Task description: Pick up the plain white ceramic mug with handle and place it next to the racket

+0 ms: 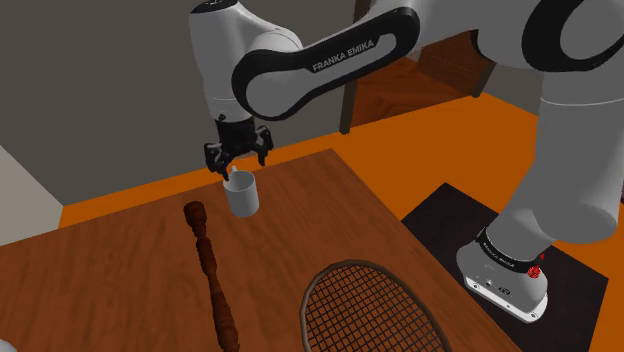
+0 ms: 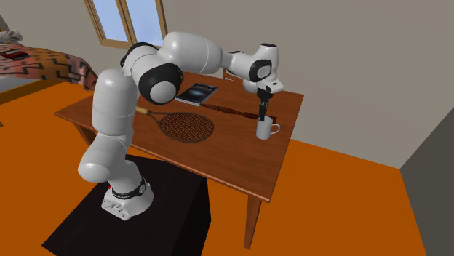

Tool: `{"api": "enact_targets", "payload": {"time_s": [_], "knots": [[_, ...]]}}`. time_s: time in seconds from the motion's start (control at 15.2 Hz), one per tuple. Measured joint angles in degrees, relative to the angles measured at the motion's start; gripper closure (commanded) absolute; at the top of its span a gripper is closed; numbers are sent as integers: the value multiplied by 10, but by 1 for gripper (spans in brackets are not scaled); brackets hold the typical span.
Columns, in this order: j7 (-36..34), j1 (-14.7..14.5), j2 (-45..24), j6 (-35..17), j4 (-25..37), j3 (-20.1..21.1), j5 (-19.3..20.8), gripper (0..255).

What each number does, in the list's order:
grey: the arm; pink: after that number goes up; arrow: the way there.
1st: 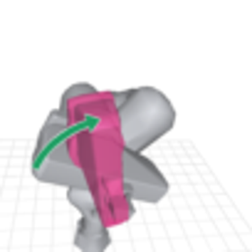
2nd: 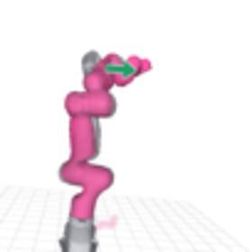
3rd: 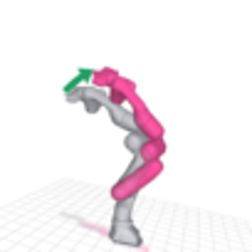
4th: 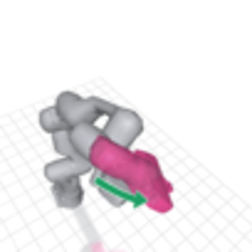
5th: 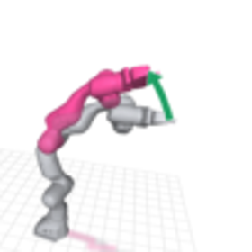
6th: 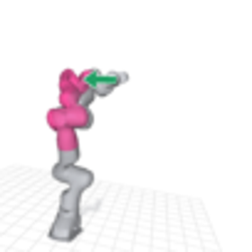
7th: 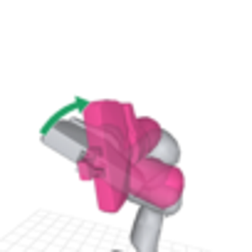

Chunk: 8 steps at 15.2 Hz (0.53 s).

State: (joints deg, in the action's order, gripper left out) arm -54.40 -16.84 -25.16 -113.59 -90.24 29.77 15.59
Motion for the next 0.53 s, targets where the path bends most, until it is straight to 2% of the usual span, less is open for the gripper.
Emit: {"api": "enact_targets", "payload": {"time_s": [0.26, 0.53], "knots": [[-21, -51, -90, 29, 109, -10, 31, 0], [-25, -60, -116, 17, 120, -16, 40, 0]]}}
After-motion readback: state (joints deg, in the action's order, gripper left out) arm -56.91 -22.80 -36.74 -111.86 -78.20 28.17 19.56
